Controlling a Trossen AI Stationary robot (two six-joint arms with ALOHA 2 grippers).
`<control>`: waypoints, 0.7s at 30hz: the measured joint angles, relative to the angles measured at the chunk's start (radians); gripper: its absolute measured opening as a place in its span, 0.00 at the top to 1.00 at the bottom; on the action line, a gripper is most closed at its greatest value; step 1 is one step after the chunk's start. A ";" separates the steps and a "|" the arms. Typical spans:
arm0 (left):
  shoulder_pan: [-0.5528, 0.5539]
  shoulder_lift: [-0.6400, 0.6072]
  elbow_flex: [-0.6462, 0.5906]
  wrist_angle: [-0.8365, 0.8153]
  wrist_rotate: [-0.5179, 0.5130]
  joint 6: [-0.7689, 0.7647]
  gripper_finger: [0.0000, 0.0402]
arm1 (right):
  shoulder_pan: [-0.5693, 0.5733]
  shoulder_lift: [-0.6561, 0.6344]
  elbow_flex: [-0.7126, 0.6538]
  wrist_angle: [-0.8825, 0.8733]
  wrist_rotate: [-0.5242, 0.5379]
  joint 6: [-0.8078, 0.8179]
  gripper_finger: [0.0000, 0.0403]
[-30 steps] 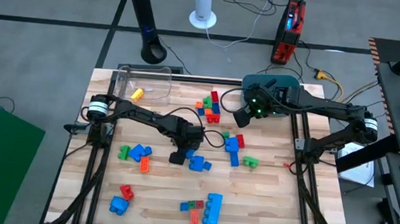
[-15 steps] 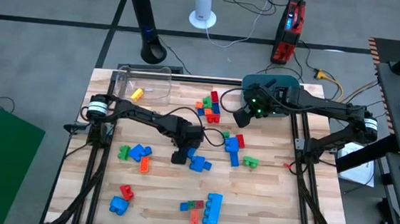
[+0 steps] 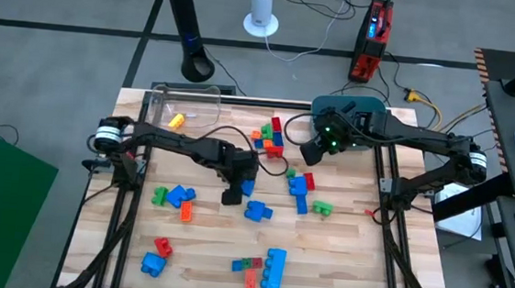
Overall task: Sort blocks by size
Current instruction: Put the big blue game piece into the blue bin
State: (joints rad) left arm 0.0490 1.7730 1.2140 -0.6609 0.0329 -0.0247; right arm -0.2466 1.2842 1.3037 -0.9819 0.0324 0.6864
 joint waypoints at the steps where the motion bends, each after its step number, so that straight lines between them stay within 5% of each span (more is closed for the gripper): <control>1: 0.000 -0.014 0.000 -0.001 -0.015 -0.007 0.31 | 0.000 0.000 0.000 0.001 -0.015 0.017 0.28; 9: 0.020 -0.150 0.001 0.035 -0.129 -0.088 0.31 | 0.016 0.001 -0.007 0.134 -0.143 0.167 0.24; 21: 0.026 -0.261 0.003 0.290 -0.257 -0.178 0.31 | 0.027 0.002 -0.011 0.413 -0.164 0.221 0.19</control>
State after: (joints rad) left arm 0.0750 1.5120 1.2167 -0.3712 -0.2242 -0.2028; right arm -0.2198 1.2858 1.2930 -0.5685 -0.1320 0.9074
